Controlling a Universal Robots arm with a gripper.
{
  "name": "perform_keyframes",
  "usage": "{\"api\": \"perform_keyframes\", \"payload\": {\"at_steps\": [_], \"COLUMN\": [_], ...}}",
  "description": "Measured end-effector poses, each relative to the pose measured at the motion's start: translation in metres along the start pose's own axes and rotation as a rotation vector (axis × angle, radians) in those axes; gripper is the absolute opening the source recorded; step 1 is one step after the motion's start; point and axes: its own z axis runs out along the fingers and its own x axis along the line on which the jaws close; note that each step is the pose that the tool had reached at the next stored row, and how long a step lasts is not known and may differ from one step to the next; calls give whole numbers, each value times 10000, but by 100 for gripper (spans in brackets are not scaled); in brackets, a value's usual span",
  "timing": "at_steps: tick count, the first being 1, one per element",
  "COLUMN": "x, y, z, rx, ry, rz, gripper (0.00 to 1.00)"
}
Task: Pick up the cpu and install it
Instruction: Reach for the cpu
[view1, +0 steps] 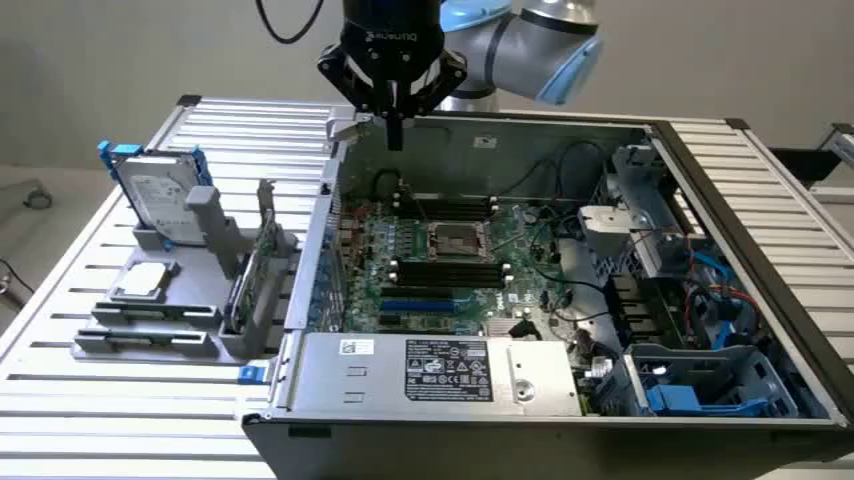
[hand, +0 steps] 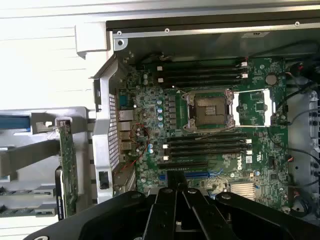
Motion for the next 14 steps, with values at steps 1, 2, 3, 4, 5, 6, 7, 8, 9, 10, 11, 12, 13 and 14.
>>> {"api": "perform_keyframes", "payload": {"at_steps": [1,2,3,4,5,6,7,8,9,10,11,12,13,14], "x": [0,0,0,0,0,0,0,1,2,14,54,99,144,189], "y": [0,0,0,0,0,0,0,0,0,-1,-3,-6,-8,-10], "z": [0,0,0,0,0,0,0,0,0,0,-1,1,2,5], "rx": [-1,0,0,0,0,0,0,0,2,4,8,7,7,7], "ry": [0,0,0,0,0,0,0,6,15,56,78,84,85,85], "rz": [0,0,0,0,0,0,0,0,1,4,4,4,5,5], "gripper": [11,11,11,11,11,11,11,11,11,11,11,11,11,11]}}
